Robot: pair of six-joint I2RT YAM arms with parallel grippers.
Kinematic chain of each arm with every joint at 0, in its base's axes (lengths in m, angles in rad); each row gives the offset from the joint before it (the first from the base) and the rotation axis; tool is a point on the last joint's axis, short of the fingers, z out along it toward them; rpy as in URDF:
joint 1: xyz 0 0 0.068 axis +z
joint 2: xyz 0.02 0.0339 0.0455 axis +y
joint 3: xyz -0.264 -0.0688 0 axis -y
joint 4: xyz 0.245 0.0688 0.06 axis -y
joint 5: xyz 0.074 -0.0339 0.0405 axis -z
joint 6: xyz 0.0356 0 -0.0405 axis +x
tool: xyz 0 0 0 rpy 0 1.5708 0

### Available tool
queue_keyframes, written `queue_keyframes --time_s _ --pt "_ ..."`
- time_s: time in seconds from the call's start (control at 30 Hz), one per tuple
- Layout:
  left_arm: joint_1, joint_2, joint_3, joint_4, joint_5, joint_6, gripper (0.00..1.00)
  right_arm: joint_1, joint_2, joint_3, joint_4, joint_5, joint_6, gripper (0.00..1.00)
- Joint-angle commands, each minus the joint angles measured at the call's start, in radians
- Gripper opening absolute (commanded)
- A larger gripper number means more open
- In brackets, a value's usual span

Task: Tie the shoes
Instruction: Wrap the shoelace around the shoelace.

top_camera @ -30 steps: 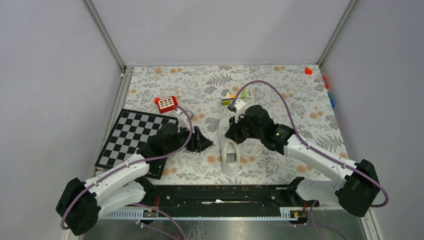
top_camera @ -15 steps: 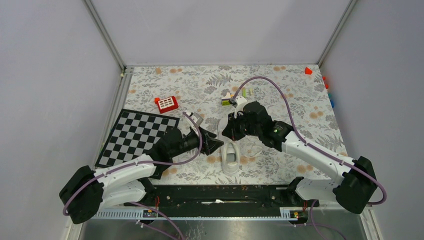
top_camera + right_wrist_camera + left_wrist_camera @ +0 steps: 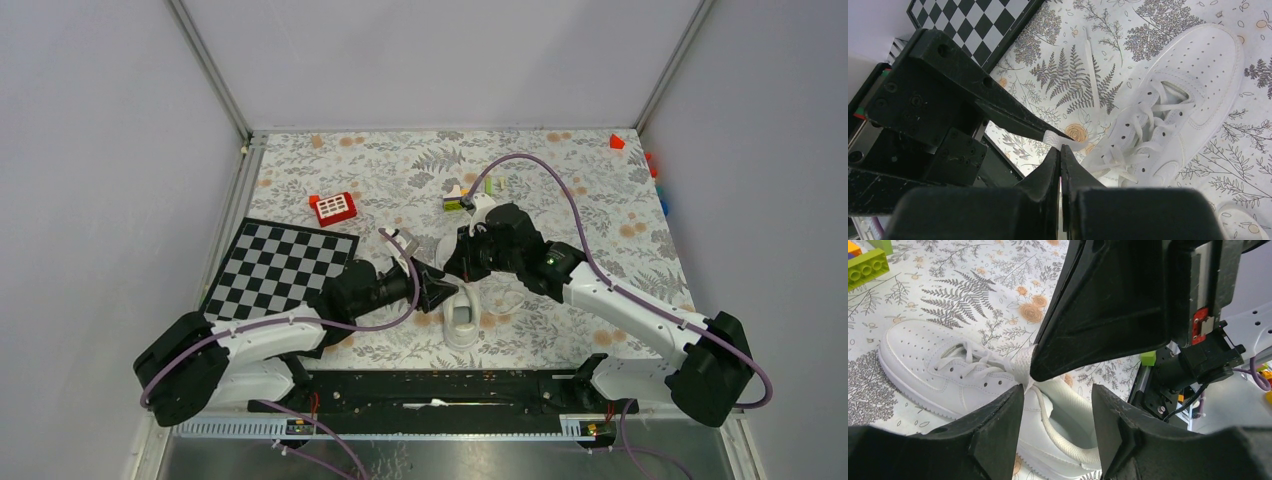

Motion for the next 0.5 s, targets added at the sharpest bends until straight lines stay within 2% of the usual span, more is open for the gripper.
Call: queue_keyframes --time_s 0.0,0.17,0.47 --pt "-0.016 0.036 0.003 0.165 -0.046 -0.020 0.54 -0.007 -0.002 0.043 0.014 0.021 0.013 0.00" --pt "-0.021 0.091 0.008 0.232 -0.064 -0.040 0.50 -0.007 -0.006 0.043 0.013 0.020 0.016 0.00" --pt "-0.024 0.119 0.011 0.253 -0.097 -0.046 0.41 -0.006 -0.013 0.045 0.000 0.014 0.016 0.00"
